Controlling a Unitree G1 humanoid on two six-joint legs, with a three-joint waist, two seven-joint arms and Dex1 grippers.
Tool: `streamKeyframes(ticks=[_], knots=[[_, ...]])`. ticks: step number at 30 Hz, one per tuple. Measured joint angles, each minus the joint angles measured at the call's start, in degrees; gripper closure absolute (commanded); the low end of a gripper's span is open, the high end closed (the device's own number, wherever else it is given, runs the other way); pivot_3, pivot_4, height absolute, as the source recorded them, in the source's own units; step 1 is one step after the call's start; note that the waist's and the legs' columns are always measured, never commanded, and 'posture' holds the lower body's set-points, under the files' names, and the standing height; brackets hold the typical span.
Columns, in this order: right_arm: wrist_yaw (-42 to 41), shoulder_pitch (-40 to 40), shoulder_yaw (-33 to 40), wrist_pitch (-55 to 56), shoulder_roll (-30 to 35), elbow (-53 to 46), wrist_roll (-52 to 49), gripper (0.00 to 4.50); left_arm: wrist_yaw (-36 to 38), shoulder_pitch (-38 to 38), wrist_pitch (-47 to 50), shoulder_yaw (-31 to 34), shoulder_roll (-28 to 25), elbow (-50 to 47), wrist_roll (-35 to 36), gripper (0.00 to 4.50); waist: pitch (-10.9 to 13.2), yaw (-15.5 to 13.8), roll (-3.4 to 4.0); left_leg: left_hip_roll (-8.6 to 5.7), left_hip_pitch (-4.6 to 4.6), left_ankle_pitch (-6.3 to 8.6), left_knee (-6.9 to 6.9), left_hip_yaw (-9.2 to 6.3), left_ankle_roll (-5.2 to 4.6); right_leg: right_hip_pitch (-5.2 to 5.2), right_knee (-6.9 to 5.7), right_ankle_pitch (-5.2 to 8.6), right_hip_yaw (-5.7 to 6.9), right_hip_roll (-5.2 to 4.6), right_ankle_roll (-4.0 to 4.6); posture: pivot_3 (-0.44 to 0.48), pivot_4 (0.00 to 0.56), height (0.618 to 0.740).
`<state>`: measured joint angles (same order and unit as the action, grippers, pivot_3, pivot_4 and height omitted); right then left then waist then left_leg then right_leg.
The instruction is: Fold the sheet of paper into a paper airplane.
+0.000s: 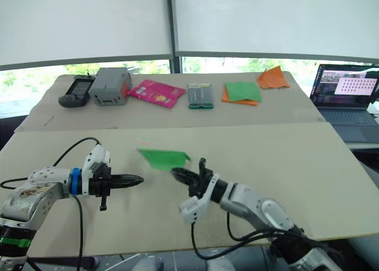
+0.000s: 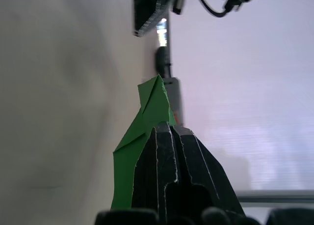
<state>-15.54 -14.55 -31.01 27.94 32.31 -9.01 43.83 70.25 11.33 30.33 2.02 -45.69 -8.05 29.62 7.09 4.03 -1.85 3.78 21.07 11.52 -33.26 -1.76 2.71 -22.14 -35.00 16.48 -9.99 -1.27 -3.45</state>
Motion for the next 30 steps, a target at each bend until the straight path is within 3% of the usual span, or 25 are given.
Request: streamKeyframes(ticks=[8, 9, 12, 14, 21, 27, 30], knots=[[-10.3, 3.7, -1.5, -0.3, -0.4, 1.3, -8.8, 4.48, 0.2, 0.0, 0.8, 0.0, -0.8, 0.0, 0.0, 4.5, 0.0, 0.1, -0.01, 0.0, -0.02, 0.0, -0.05, -0.01, 0.0, -0.04, -0.03, 0.0, -0.01, 0.01, 0.0, 0.0, 0.15, 0.74], [-11.0, 3.9, -1.4, -1.0, -0.6, 1.3, -9.4, 3.88, 0.3, -0.1, 0.8, 0.0, -0.8, -0.1, 0.0, 4.5, 0.0, 0.0, -0.01, 0.0, -0.02, 0.0, -0.05, -0.01, 0.0, -0.03, -0.03, 0.0, -0.01, 0.01, 0.0, 0.0, 0.15, 0.74], [-12.5, 4.3, -0.6, -2.1, -1.1, 1.0, -11.6, 2.83, 0.3, 0.0, 0.9, 0.0, -0.8, 0.0, 0.0, 4.5, 0.0, -0.2, -0.01, -0.01, 0.0, 0.0, -0.06, 0.0, 0.0, -0.02, -0.03, 0.0, -0.01, 0.0, 0.0, 0.0, 0.15, 0.74], [-13.2, 5.0, 0.5, -2.4, -1.1, 0.4, -12.8, 2.35, 0.4, -0.1, 0.8, 0.0, -0.8, 0.0, 0.0, 4.5, 0.0, -0.2, -0.01, -0.02, 0.02, 0.0, -0.09, 0.0, 0.0, -0.01, -0.03, 0.0, -0.01, 0.0, 0.0, 0.0, 0.15, 0.74], [-19.1, 5.4, 6.4, -8.9, -1.2, -8.4, -24.7, 2.35, 0.5, 0.0, 0.8, -0.2, -0.8, 0.0, 0.0, 4.5, 0.0, -0.1, 0.0, 0.0, 0.0, 0.0, -0.1, -0.01, 0.0, -0.01, -0.09, -0.01, -0.01, 0.02, -0.01, 0.0, 0.15, 0.74], [-23.3, 2.0, 10.1, -26.9, -6.4, -13.2, -35.6, 2.35, 0.8, 0.0, 0.6, -0.7, -0.8, 0.1, -0.1, 4.5, 0.0, -0.3, 0.02, 0.0, 0.02, -0.01, -0.11, -0.01, 0.0, 0.0, -0.11, -0.03, -0.01, 0.03, -0.01, 0.0, 0.15, 0.74], [-24.1, 2.0, 10.1, -34.2, -7.5, -13.1, -36.9, 3.23, 0.8, 0.0, 0.5, -0.7, -0.8, 0.4, -0.1, 4.5, 0.0, -0.4, 0.04, 0.0, 0.06, 0.0, -0.15, 0.0, 0.0, -0.01, -0.08, -0.03, -0.01, 0.02, -0.01, 0.0, 0.15, 0.74]])
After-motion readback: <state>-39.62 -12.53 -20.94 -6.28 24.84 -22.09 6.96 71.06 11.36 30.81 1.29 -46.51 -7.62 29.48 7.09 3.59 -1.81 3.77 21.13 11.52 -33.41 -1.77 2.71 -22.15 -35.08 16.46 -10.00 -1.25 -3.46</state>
